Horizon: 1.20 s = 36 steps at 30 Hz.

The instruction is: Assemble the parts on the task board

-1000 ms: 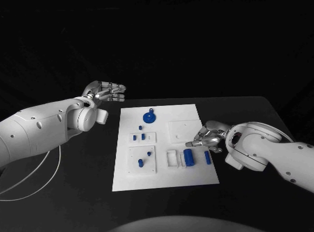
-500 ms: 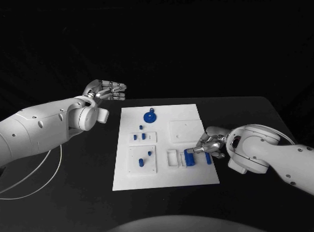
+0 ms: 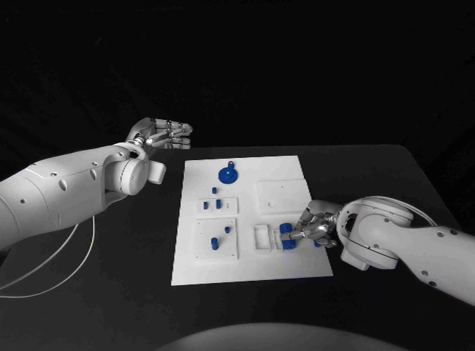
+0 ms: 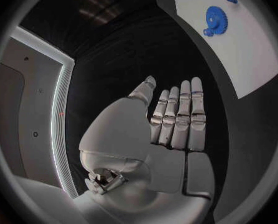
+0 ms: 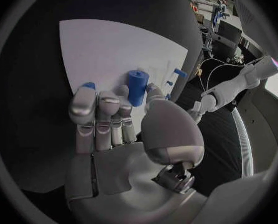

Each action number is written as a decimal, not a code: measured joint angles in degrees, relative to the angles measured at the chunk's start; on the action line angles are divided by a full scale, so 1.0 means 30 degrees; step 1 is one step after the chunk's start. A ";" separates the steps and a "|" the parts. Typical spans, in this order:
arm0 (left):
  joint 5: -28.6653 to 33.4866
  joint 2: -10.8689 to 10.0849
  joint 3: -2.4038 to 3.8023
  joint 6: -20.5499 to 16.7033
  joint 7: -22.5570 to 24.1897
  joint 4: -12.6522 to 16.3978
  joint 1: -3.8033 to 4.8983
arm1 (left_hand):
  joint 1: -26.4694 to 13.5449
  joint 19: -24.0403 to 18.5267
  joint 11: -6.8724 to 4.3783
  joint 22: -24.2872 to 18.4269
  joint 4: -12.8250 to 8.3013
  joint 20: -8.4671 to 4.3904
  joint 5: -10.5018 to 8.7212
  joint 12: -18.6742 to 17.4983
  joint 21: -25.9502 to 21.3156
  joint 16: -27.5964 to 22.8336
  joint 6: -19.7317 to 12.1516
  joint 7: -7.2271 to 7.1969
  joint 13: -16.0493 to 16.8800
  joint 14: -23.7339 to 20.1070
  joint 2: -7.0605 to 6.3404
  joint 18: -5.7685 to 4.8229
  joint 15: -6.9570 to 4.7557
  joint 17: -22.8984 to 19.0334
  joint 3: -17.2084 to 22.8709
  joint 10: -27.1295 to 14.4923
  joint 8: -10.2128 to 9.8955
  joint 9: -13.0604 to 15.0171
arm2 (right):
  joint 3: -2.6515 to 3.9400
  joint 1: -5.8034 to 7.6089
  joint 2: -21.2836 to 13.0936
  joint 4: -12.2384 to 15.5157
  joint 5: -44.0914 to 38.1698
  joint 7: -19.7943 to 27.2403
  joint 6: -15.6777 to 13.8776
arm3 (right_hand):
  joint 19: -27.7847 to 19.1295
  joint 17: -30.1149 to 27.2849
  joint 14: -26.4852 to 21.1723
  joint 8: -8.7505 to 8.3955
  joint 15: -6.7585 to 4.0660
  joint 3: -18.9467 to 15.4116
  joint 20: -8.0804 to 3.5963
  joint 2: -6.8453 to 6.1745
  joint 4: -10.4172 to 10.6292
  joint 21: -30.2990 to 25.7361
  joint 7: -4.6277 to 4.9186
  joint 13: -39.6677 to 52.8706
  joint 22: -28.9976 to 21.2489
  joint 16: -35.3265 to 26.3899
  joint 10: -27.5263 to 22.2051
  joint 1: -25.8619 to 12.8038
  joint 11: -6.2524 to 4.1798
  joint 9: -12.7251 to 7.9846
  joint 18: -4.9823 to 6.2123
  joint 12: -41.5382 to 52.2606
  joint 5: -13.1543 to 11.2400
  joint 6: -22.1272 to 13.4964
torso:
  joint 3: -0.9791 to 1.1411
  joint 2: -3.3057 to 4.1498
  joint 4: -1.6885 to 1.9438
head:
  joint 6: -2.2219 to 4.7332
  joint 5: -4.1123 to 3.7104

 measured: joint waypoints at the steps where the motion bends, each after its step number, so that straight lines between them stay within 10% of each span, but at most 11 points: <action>1: 0.0000 -0.0003 0.0000 0.0002 0.0000 -0.0003 0.0000 | -0.0025 0.0000 0.0000 -0.0029 -0.0021 0.0000 0.0000 0.0000 0.0000 0.0000 0.0000 0.0000 -0.0001 0.0000 0.0025 0.0001 0.0000 0.0000 -0.0021 -0.0001 0.0000 0.0000 | -0.0001 -0.0015 0.0033 -0.0023 -0.0038 -0.0002 -0.0002 | 0.0000 0.0000 0.0000 0.0000 0.0000 0.0020 0.0000 -0.0018 0.0062 0.0000 0.0000 -0.0003 0.0000 0.0000 0.0001 -0.0018 0.0000 0.0001 0.0002 0.0000 -0.0035 0.0000 | 0.0004 0.0000 -0.0009 | -0.0002 0.0004; 17: 0.0002 -0.0075 -0.0001 0.0276 -0.0174 -0.0098 -0.0001 | -0.0103 0.0000 0.0013 -0.0541 0.0377 0.0000 -0.0338 0.0000 0.0000 0.0000 -0.0217 0.0060 0.0000 -0.0142 -0.0053 0.0001 0.0003 0.0018 -0.0418 -0.0133 0.0000 0.0000 | -0.0026 -0.0082 0.0693 -0.0541 -0.0810 -0.0059 -0.0072 | -0.0001 -0.0003 0.0000 0.0000 0.0002 -0.0141 0.0001 0.0274 -0.0099 -0.0096 -0.0048 -0.0044 -0.0002 -0.0093 -0.0054 -0.0134 -0.0054 0.0086 0.0001 -0.0058 0.0266 0.0093 | 0.0038 0.0011 -0.0033 | 0.0068 0.0222; 22: 0.0002 -0.0071 -0.0004 0.0451 -0.0295 -0.0161 -0.0001 | -0.0429 0.0071 0.0013 -0.0612 0.0595 0.0072 -0.0777 0.0000 0.0000 0.0000 -0.0217 0.0061 0.0000 -0.0142 0.0024 -0.0001 0.0004 0.0017 -0.0637 -0.0132 0.0000 0.0000 | -0.0054 -0.0071 0.0760 -0.0569 -0.0943 -0.0065 -0.0086 | -0.0001 -0.0004 -0.0001 -0.0115 0.0003 -0.0542 0.0001 0.0677 -0.0575 -0.0096 -0.0155 -0.0044 -0.0002 -0.0093 -0.0069 0.0271 -0.0061 -0.0825 0.0002 -0.0058 0.4703 0.0224 | 0.0022 0.0004 -0.0035 | 0.0070 0.0229; 25: 0.0002 -0.0070 -0.0005 0.0544 -0.0360 -0.0188 -0.0001 | -0.0429 0.0070 0.0013 -0.0703 0.0690 0.0071 -0.1037 0.0000 0.0000 0.0000 -0.0283 0.0127 0.0000 -0.0207 0.0024 -0.0001 0.0069 0.0026 -0.0732 -0.0132 0.0000 0.0000 | -0.0065 -0.0069 0.0766 -0.0549 -0.0967 -0.0053 -0.0127 | -0.0003 0.0028 0.0079 -0.0225 -0.0070 -0.0068 -0.0001 0.0545 -0.0832 -0.0095 -0.0307 -0.0043 -0.0003 -0.0093 -0.0209 0.0740 -0.0128 -0.1524 0.0002 -0.0113 0.5665 0.0234 | 0.0013 -0.0005 -0.0033 | 0.0071 0.0218; 26: 0.0002 -0.0069 -0.0005 0.0580 -0.0386 -0.0192 -0.0001 | -0.0429 0.0070 0.0013 -0.0737 0.0722 0.0071 -0.1038 0.0000 0.0000 0.0000 -0.0284 0.0128 0.0000 -0.0206 0.0024 -0.0002 0.0069 0.0040 -0.0764 -0.0132 0.0000 0.0000 | -0.0076 -0.0069 0.0757 -0.0540 -0.0967 -0.0035 -0.0170 | -0.0017 0.0057 0.0102 -0.0237 -0.0116 0.0611 -0.0028 0.0333 -0.0630 -0.0095 -0.0366 -0.0043 -0.0003 -0.0093 -0.0238 0.0952 -0.0142 -0.1955 0.0003 -0.0180 0.5144 0.0223 | 0.0009 -0.0009 -0.0033 | 0.0071 0.0205; 28: 0.0002 -0.0057 -0.0005 0.0637 -0.0425 -0.0201 0.0000 | -0.0429 0.0070 0.0021 -0.0773 0.0741 0.0071 -0.1037 0.0000 0.0000 0.0000 -0.0283 0.0127 0.0000 -0.0207 0.0024 -0.0001 0.0069 0.0039 -0.0783 -0.0140 0.0000 0.0000 | -0.0088 -0.0070 0.0734 -0.0531 -0.0960 -0.0017 -0.0290 | -0.0004 0.0097 0.0061 -0.0195 -0.0221 0.3923 -0.0216 -0.1329 0.2529 -0.0095 -0.0485 -0.0031 -0.0003 -0.0208 -0.0312 0.1084 -0.0164 -0.2990 0.0002 -0.0279 0.3427 0.0277 | 0.0002 -0.0011 -0.0029 | 0.0053 0.0198; 30: 0.0002 -0.0040 -0.0005 0.0699 -0.0476 -0.0220 0.0000 | -0.0429 0.0070 0.0078 -0.0794 0.0796 0.0071 -0.1037 0.0000 0.0000 0.0000 -0.0378 0.0084 0.0000 -0.0206 0.0024 0.0001 0.0069 0.0039 -0.0838 -0.0198 0.0000 0.0000 | -0.0115 -0.0085 0.0700 -0.0517 -0.0891 -0.0003 -0.0489 | -0.0003 0.0097 0.0061 -0.0132 -0.0222 0.7833 -0.0218 -0.2567 0.1319 -0.0095 -0.0505 0.0038 -0.0003 -0.0208 -0.0266 -0.0664 -0.0211 -0.3143 0.0001 -0.0279 0.4047 0.0471 | 0.0002 -0.0013 -0.0024 | 0.0048 0.0179; 36: -0.0004 -0.0003 -0.0006 0.0854 -0.0619 -0.0262 0.0000 | -0.0428 0.0070 0.0079 -0.0856 0.0867 0.0071 -0.1037 0.0000 0.0000 0.0000 -0.0443 0.0102 0.0000 -0.0206 0.0025 0.0000 0.0069 0.0038 -0.0801 -0.0198 0.0000 0.0000 | -0.0168 -0.0137 0.0398 -0.0329 -0.0583 0.0002 -0.1188 | -0.0004 0.0104 0.0062 -0.0208 -0.0225 0.8887 -0.0217 -0.2233 -0.0678 -0.0095 -0.0519 0.0081 -0.0003 -0.0208 -0.0172 -0.2637 -0.0305 -0.2548 0.0001 -0.0279 0.4946 0.0673 | 0.0004 -0.0024 -0.0033 | 0.0088 0.0161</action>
